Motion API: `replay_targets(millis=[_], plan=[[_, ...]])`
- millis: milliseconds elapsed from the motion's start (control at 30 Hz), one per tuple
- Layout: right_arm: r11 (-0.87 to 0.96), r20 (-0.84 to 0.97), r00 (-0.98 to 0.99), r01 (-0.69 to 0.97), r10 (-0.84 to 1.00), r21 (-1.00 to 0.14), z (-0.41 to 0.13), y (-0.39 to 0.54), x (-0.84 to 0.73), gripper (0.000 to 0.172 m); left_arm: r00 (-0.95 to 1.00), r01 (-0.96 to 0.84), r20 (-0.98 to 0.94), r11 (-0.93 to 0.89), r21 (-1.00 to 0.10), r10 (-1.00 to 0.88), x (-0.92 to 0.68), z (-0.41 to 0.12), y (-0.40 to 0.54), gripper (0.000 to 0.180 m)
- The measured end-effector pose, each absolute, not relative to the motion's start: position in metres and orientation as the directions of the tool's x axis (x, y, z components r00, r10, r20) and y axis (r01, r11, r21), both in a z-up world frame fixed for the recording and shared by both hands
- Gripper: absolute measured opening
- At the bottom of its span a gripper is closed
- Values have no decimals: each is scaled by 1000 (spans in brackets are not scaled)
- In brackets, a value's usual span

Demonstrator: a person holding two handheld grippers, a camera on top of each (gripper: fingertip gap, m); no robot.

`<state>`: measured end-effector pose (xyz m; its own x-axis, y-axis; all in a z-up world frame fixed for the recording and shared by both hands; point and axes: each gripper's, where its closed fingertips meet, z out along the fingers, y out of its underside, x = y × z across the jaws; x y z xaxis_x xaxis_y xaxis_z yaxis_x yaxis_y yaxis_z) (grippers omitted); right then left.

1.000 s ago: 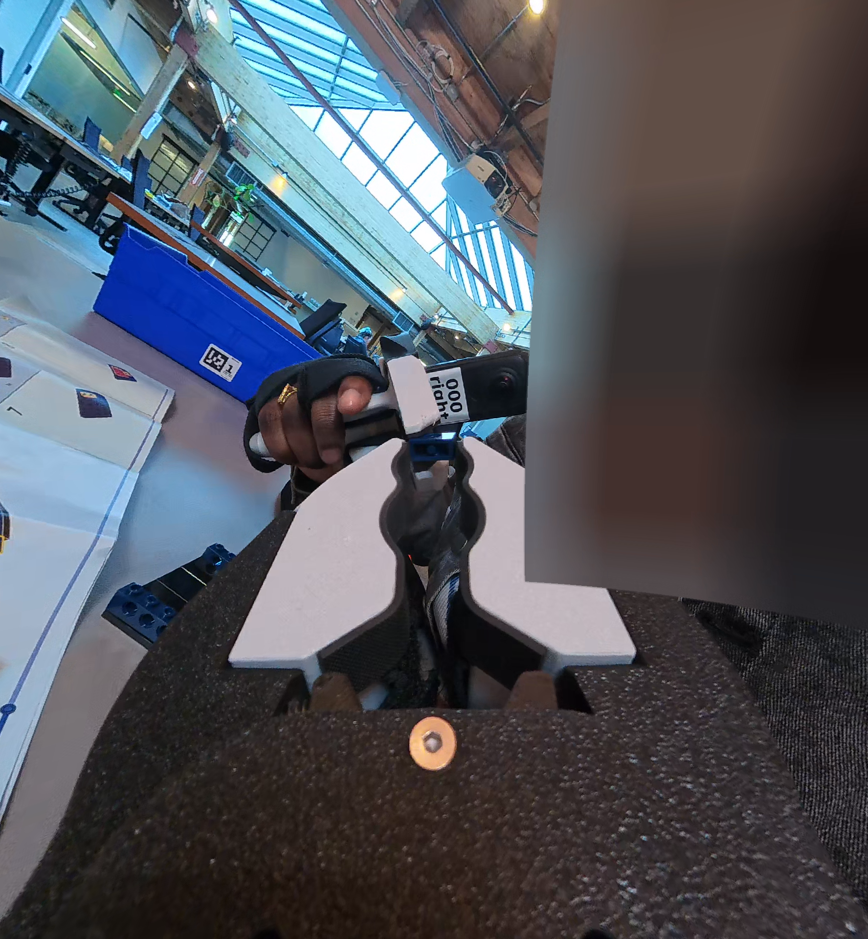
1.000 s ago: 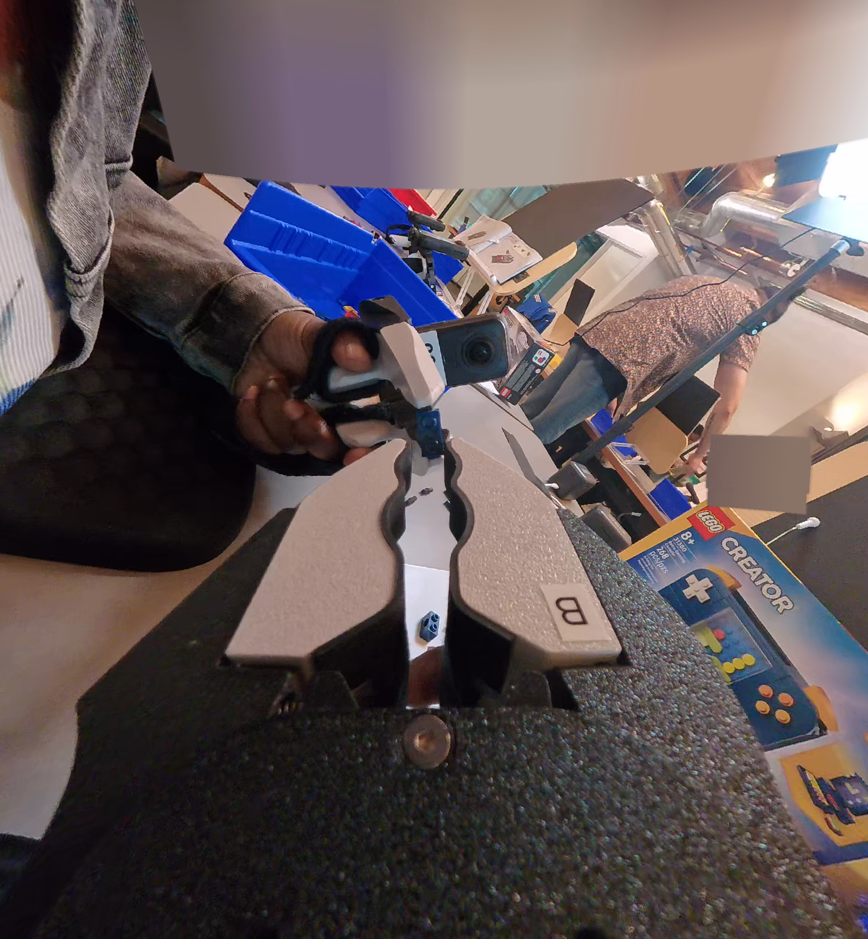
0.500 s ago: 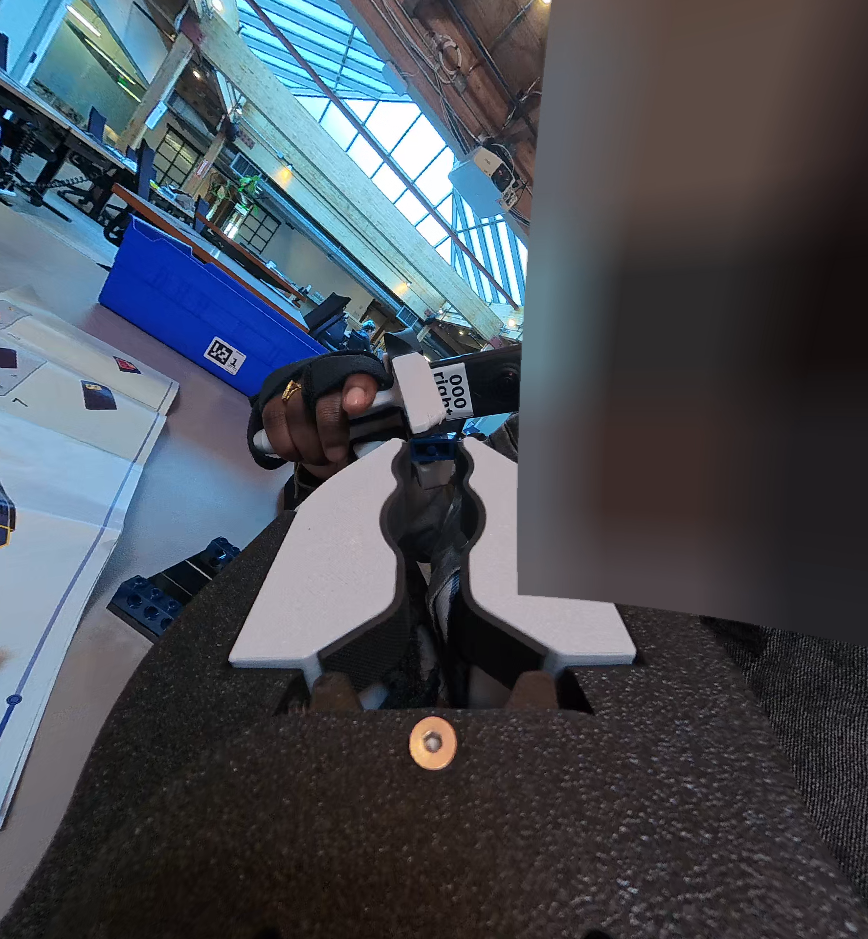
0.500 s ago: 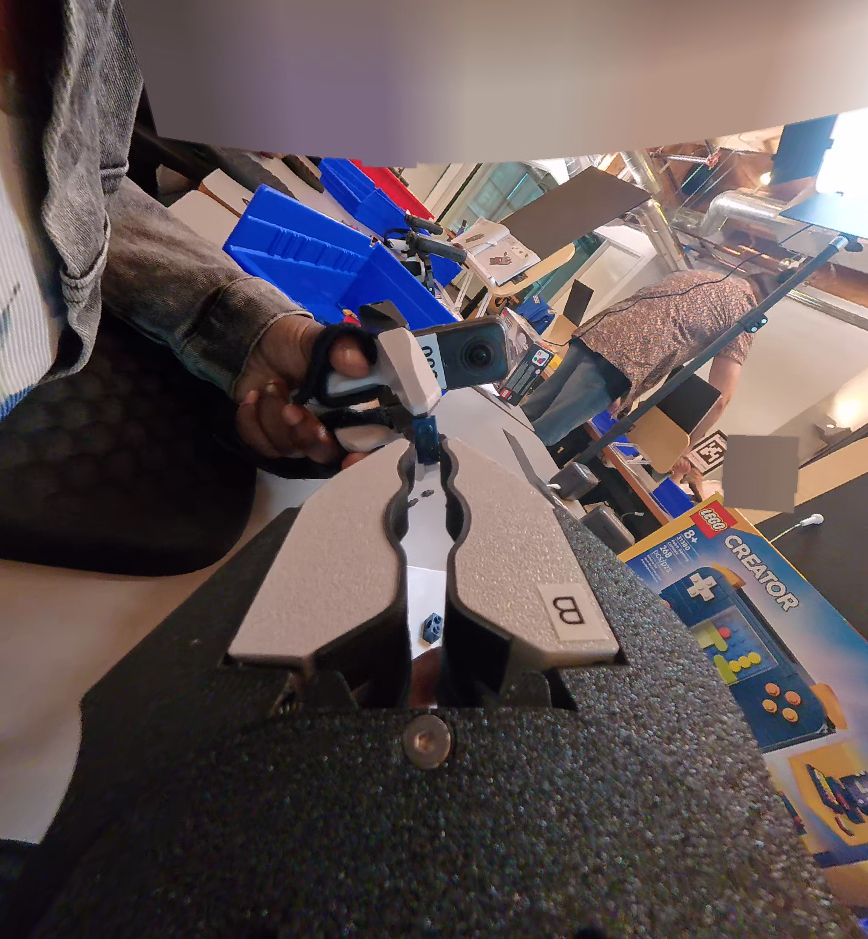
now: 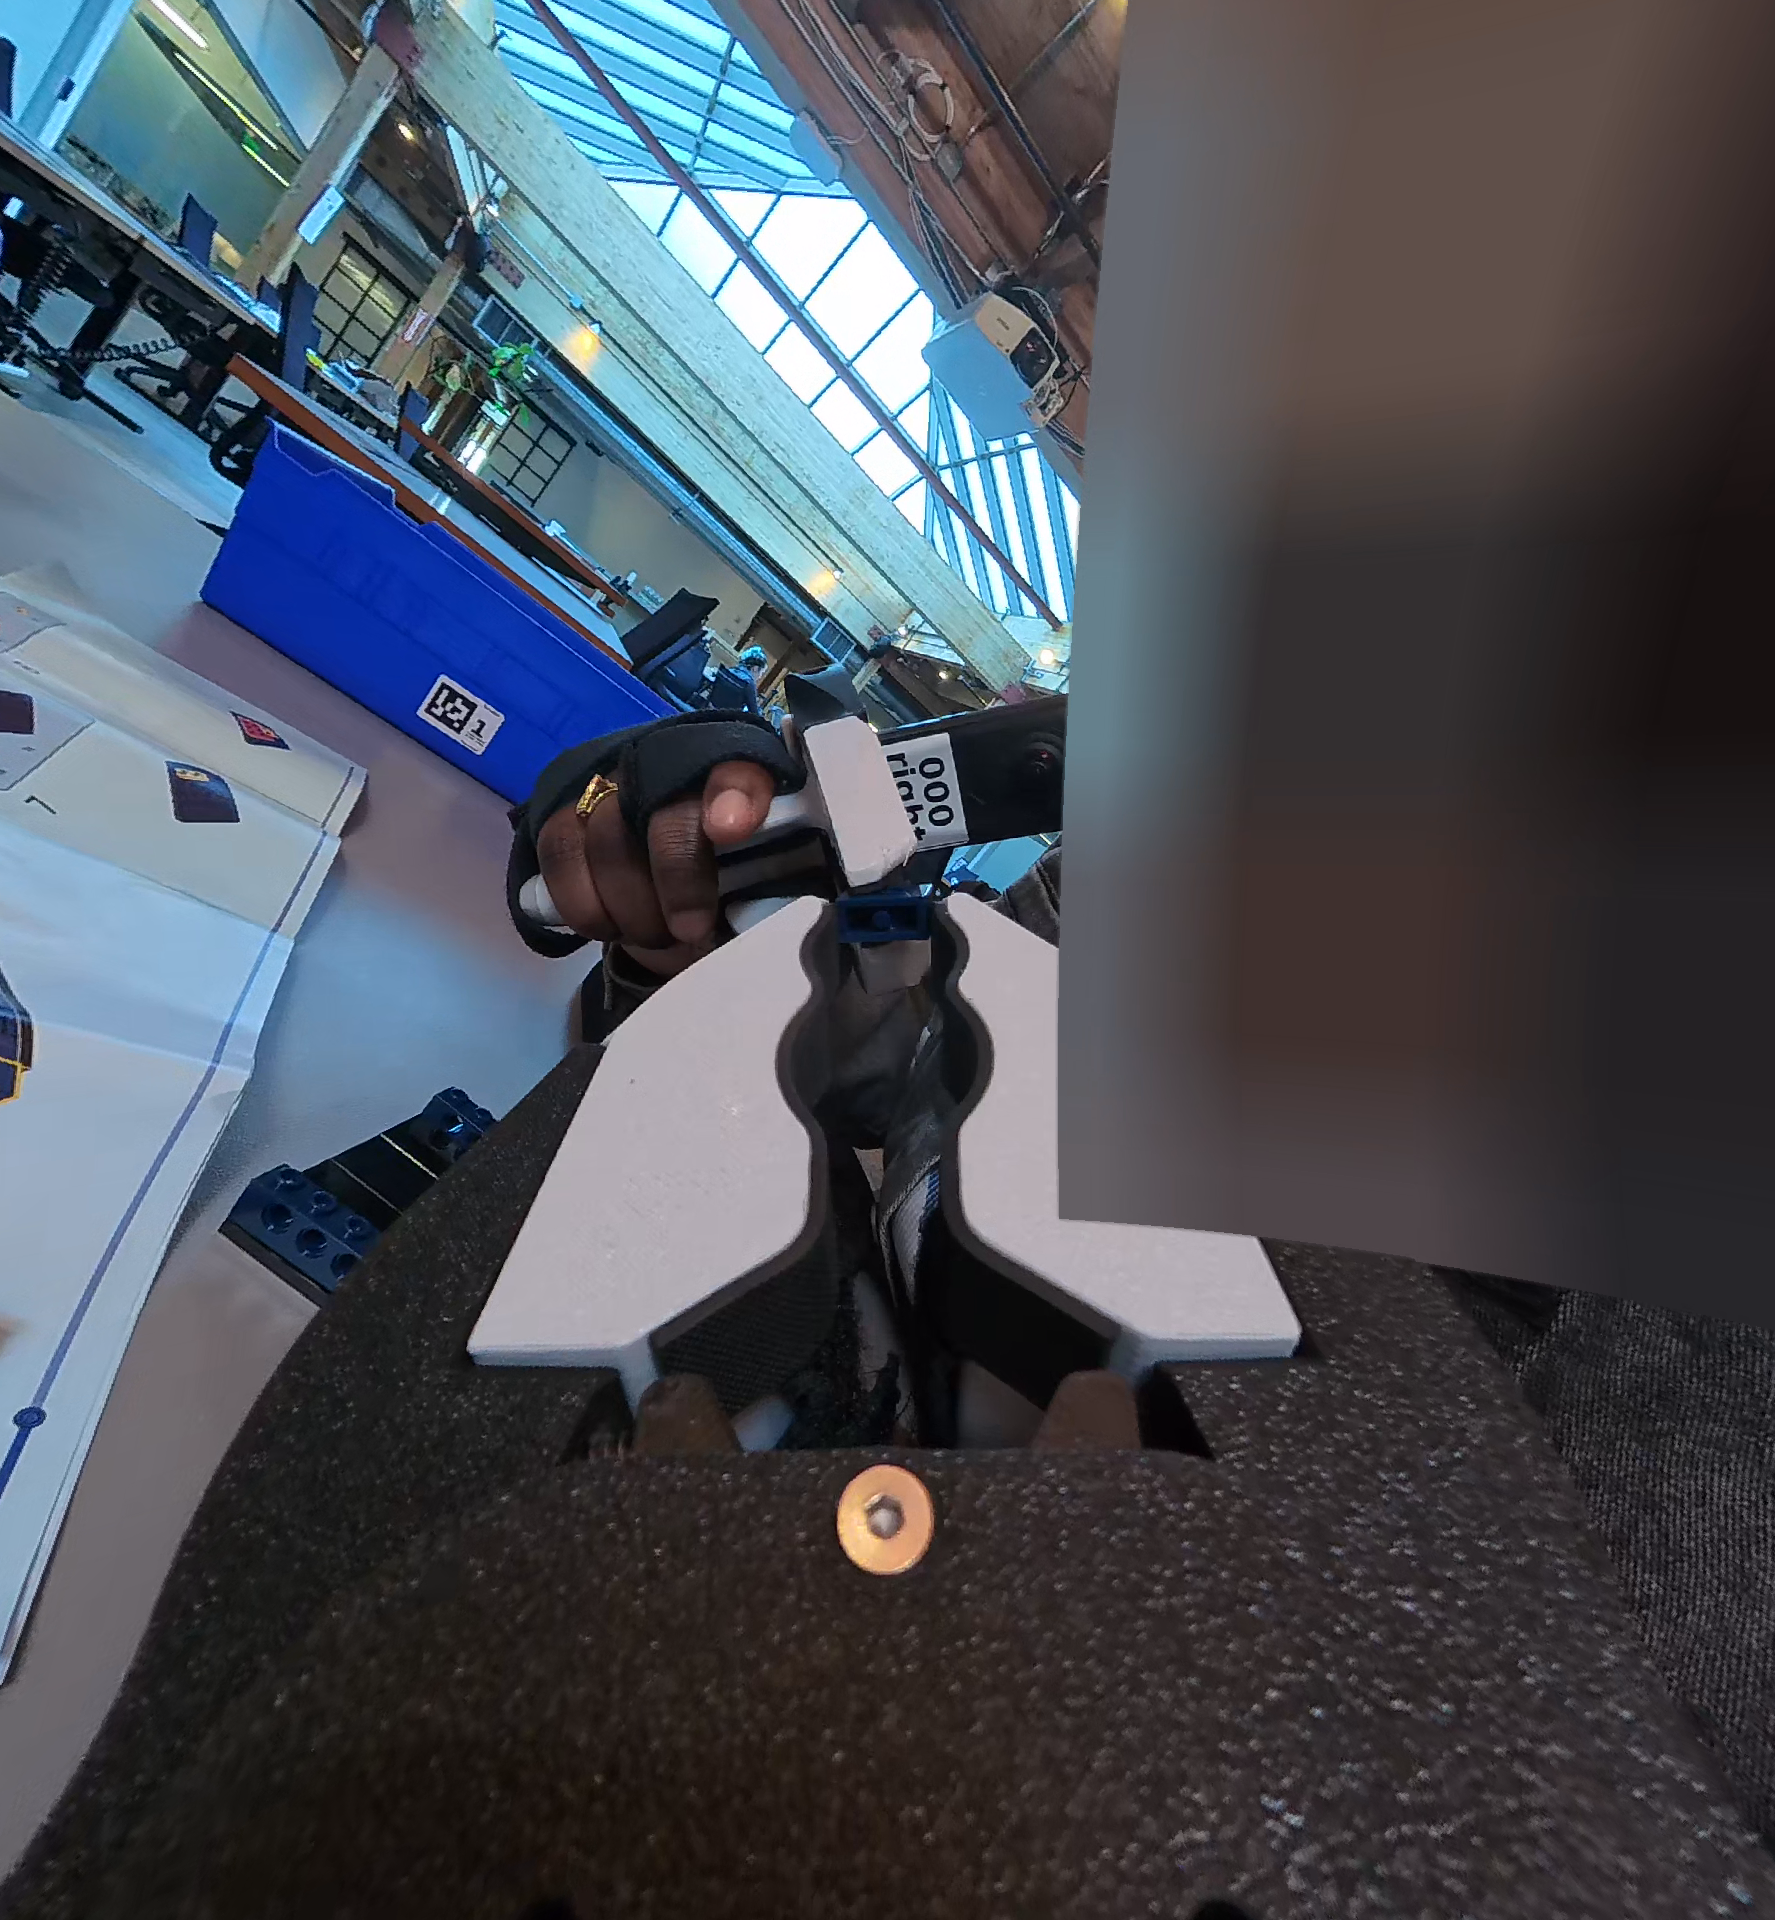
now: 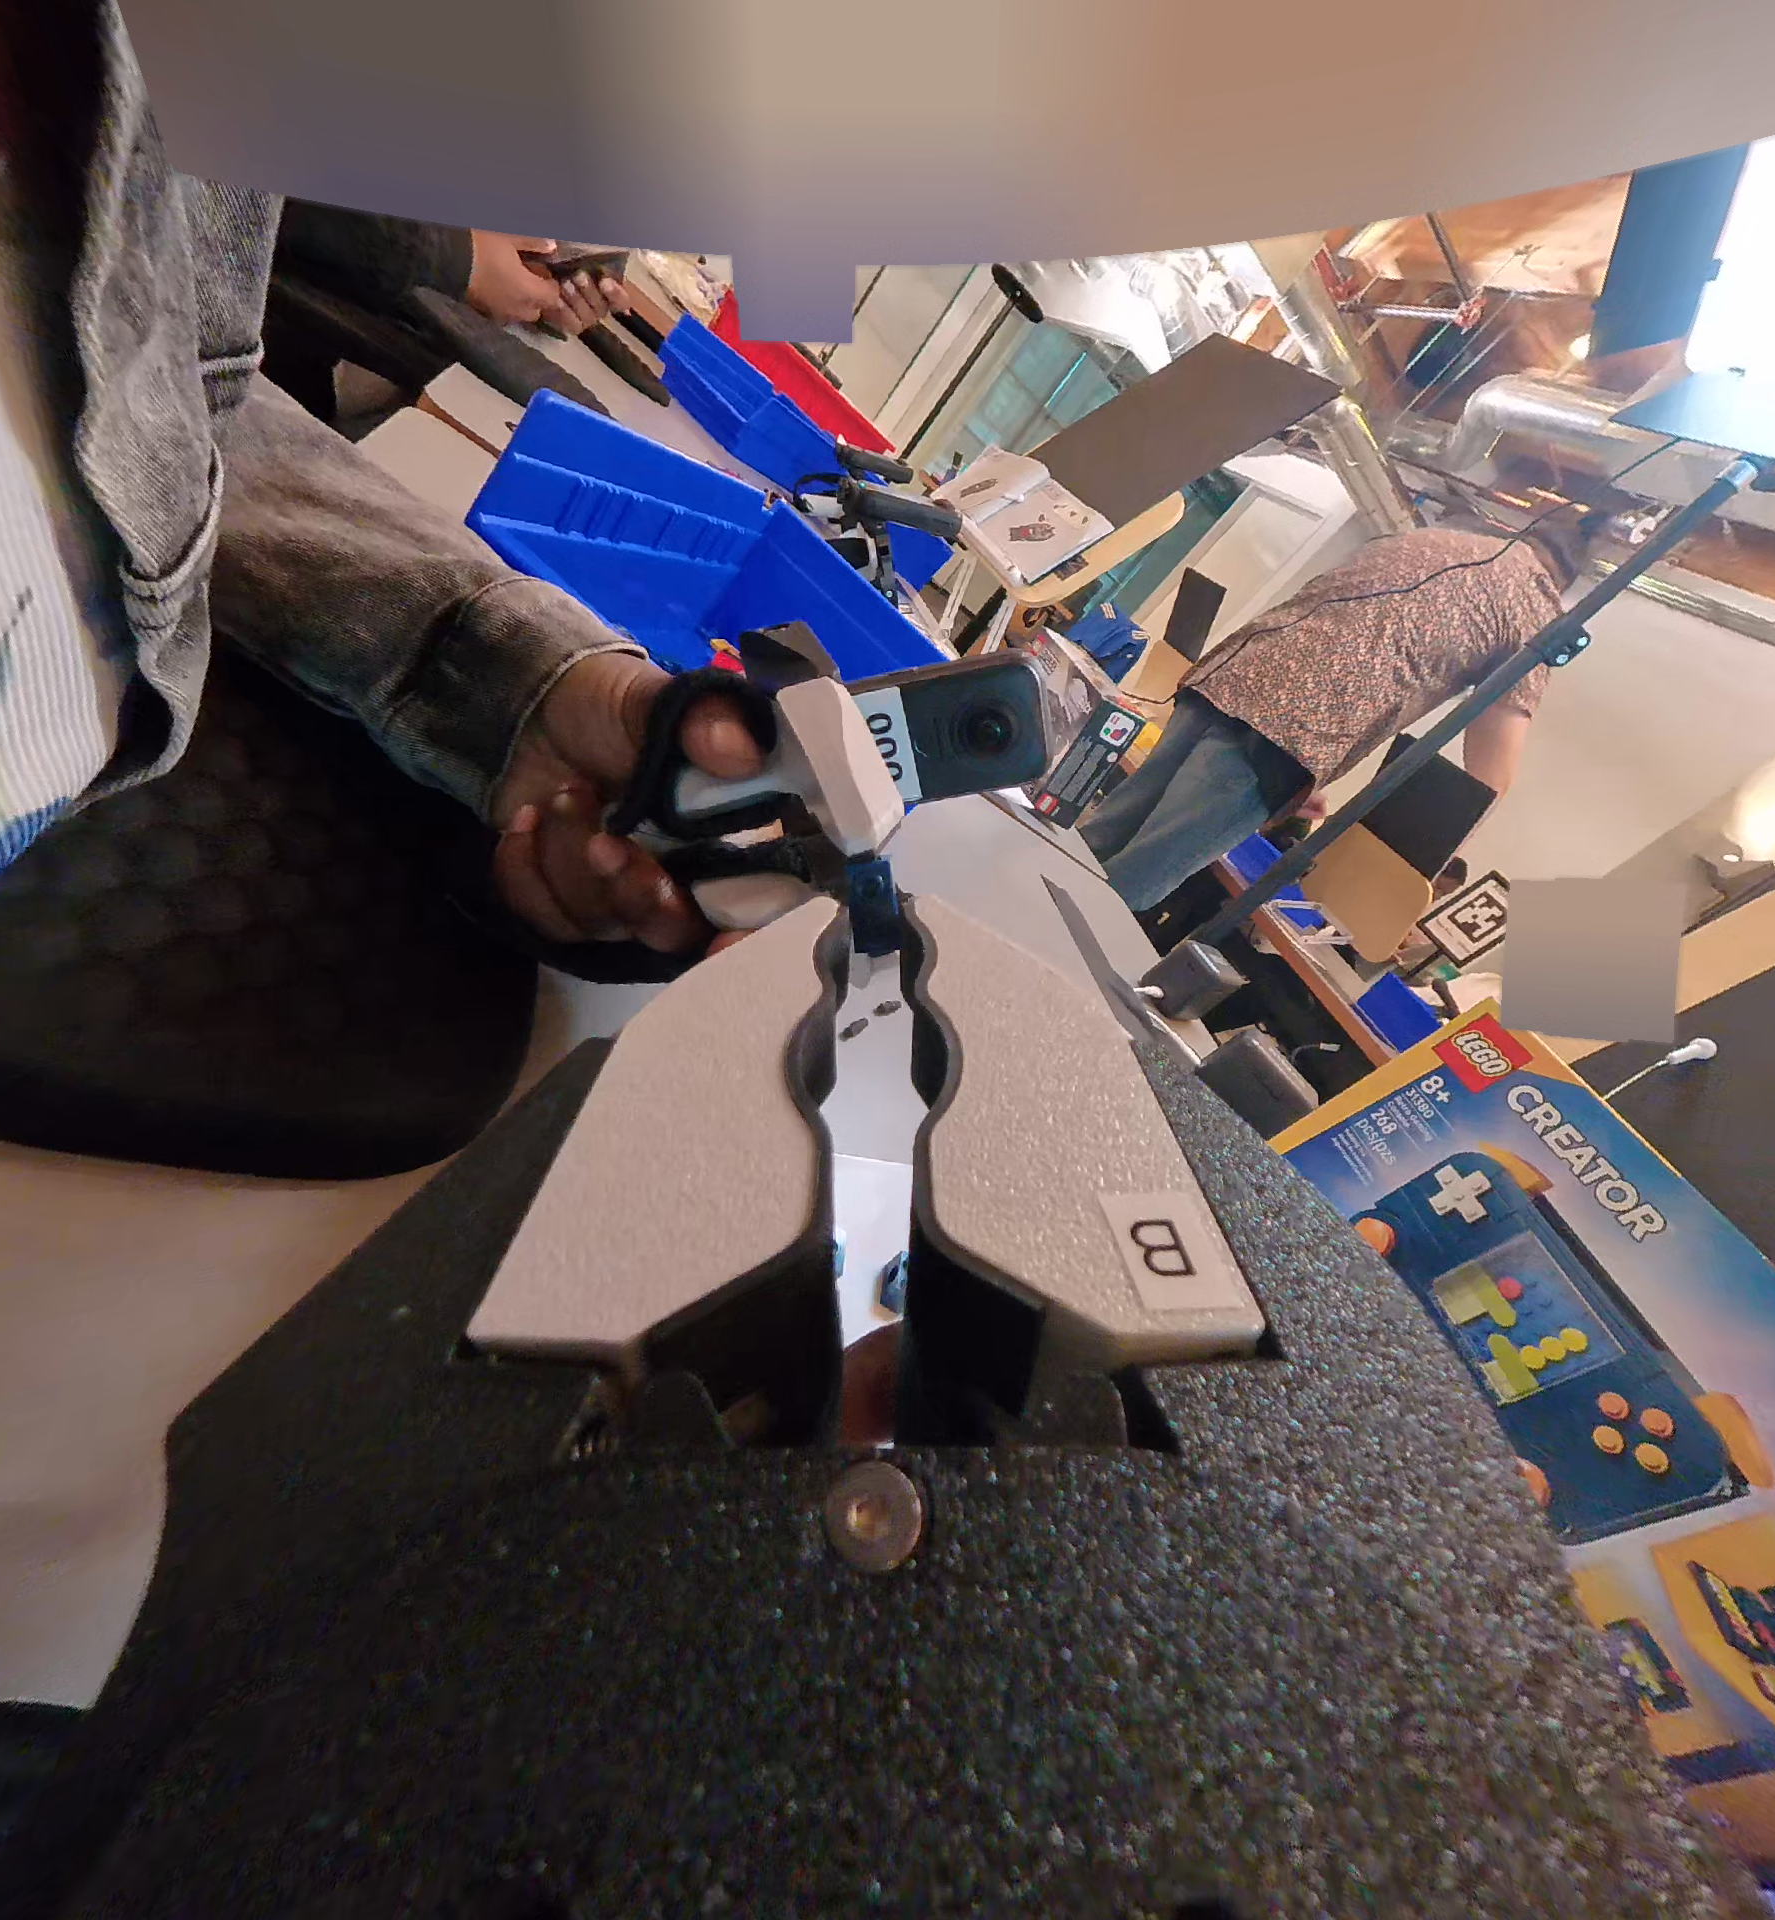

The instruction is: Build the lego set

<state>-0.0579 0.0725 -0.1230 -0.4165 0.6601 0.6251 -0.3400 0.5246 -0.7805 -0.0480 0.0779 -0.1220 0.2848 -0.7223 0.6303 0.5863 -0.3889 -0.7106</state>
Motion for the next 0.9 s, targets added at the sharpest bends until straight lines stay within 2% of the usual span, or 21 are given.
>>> replay_targets(millis=[200,333,433,500,600,900], plan=[[438,515,-470,-272,717,-857,-125,78,-63,8,351,582,625,-360,-729,-697,-52,-124,82,17],[239,215,-542,-26,812,-971,-142,97,-75,8,564,475,510,-250,-844,-649,-64,-130,88,24],[79,-31,-586,160,810,-984,-157,101,-78,8,745,312,357,-179,-933,-564,-75,-140,94,27],[-2,-140,-602,224,786,-974,-160,99,-78,8,818,181,240,-162,-970,-523,-77,-148,95,24],[-33,-195,-619,263,761,-964,-163,96,-77,8,860,69,146,-173,-983,-488,-76,-157,98,19],[23,-200,-660,313,724,-949,-173,85,-71,8,809,70,188,-226,-972,-557,-64,-163,94,8]])
